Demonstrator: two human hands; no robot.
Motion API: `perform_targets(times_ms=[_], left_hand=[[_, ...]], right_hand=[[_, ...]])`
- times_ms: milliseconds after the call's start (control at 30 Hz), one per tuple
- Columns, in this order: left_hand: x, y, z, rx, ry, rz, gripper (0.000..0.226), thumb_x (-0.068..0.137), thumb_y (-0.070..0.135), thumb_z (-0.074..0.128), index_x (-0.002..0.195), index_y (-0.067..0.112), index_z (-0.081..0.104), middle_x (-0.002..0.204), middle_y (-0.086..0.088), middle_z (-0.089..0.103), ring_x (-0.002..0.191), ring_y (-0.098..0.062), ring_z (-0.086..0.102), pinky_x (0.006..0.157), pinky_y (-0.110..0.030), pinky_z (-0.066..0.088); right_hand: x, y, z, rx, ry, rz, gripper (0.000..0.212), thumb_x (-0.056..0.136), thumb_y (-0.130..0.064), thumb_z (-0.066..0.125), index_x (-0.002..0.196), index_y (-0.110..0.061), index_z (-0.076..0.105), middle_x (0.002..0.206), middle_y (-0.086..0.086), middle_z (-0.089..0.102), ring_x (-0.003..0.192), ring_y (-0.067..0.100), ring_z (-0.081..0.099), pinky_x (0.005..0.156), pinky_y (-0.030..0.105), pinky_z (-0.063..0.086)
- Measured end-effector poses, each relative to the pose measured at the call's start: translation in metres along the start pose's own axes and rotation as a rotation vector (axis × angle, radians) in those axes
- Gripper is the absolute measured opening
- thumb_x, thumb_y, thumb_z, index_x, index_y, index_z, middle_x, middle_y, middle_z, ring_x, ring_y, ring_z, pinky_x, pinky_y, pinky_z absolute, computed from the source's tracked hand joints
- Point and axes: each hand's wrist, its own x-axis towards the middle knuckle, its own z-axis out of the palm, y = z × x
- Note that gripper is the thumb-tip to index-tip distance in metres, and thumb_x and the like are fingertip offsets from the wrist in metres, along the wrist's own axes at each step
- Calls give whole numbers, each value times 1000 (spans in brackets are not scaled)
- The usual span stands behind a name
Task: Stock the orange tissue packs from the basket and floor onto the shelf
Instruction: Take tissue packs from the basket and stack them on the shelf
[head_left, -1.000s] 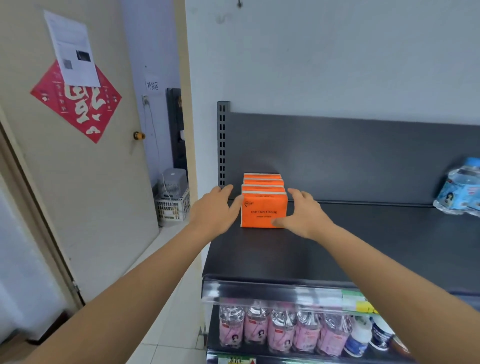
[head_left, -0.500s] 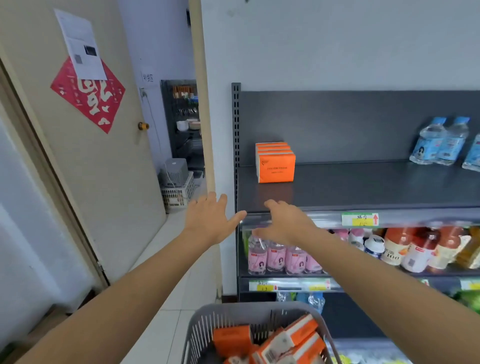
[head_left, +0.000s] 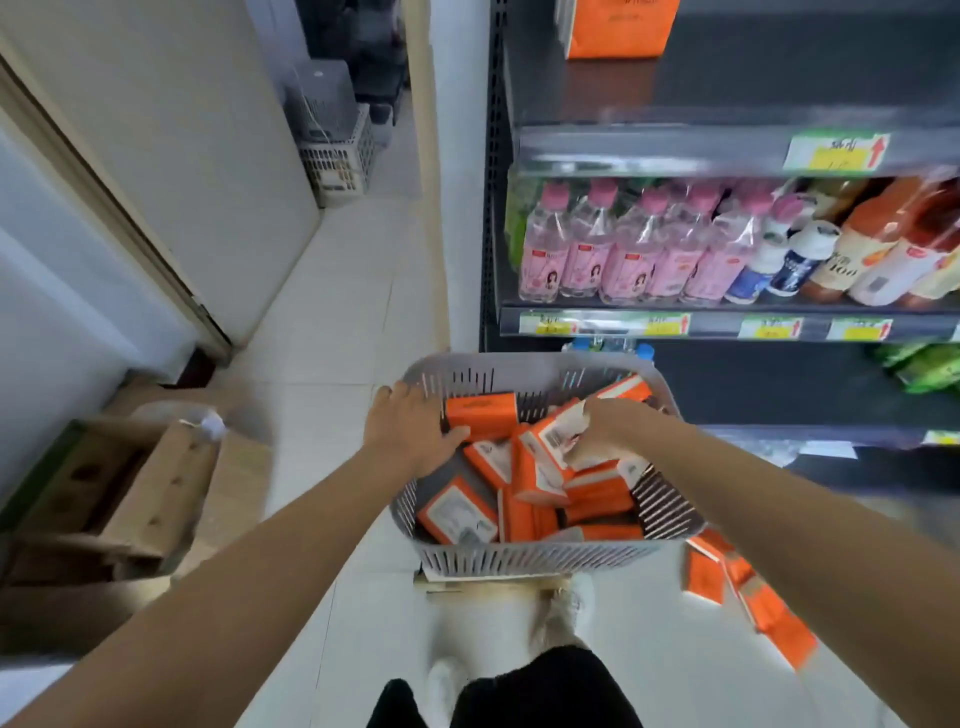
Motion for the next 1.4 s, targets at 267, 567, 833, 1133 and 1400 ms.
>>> perform_targets(times_ms=[267,567,833,1133,1400], left_hand=[[22,12,62,205,-55,48,62,90,57,36,133,15,52,148,-8,42,146,-31,17,110,-53,-22],[71,77,78,-386,-131,147,63,92,51,48,140,11,39,142,-12,46,132,-28,42,110,-43,34],[105,126,64,-526,-40,347,88,81,27,71,151,16,20,150,-8,39,137,-25,40,111,-40,36],[111,134,56,-703,-88,316,51,93,22,57,141,18,42,140,-3,52,130,-21,48,104,-36,40],[108,79,28,-1279,-50,-44,15,90,17,59,104,17,54,93,0,61,82,-14,59,65,-24,44]], right_hand=[[46,32,37,8,181,18,80,73,-27,78,138,-27,30,140,22,29,125,43,41,96,50,47],[73,25,30,0,707,-82,61,85,-40,60,128,-2,37,123,18,48,112,35,50,85,42,47],[87,69,29,230,429,-122,47,91,-35,36,127,-6,44,140,17,36,129,35,37,100,46,39],[94,86,42,196,137,-70,115,72,-21,76,149,-29,-9,157,14,3,140,39,26,107,49,37],[84,66,54,-9,439,-260,101,76,-37,75,150,-18,10,155,14,10,139,36,28,108,49,35]])
